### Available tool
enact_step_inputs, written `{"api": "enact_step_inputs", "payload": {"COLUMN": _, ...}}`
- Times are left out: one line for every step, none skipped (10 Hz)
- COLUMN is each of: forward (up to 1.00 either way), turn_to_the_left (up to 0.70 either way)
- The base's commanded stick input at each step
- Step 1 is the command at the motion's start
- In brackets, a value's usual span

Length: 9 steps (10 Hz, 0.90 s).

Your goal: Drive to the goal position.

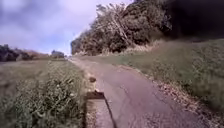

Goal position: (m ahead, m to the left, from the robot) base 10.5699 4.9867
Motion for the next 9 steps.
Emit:
{"api": "enact_step_inputs", "payload": {"forward": 0.7, "turn_to_the_left": 0.0}}
{"api": "enact_step_inputs", "payload": {"forward": 0.7, "turn_to_the_left": 0.0}}
{"api": "enact_step_inputs", "payload": {"forward": 0.7, "turn_to_the_left": 0.0}}
{"api": "enact_step_inputs", "payload": {"forward": 0.7, "turn_to_the_left": 0.0}}
{"api": "enact_step_inputs", "payload": {"forward": 0.7, "turn_to_the_left": 0.0}}
{"api": "enact_step_inputs", "payload": {"forward": 0.7, "turn_to_the_left": 0.0}}
{"api": "enact_step_inputs", "payload": {"forward": 0.7, "turn_to_the_left": 0.0}}
{"api": "enact_step_inputs", "payload": {"forward": 0.7, "turn_to_the_left": 0.0}}
{"api": "enact_step_inputs", "payload": {"forward": 0.7, "turn_to_the_left": 0.0}}
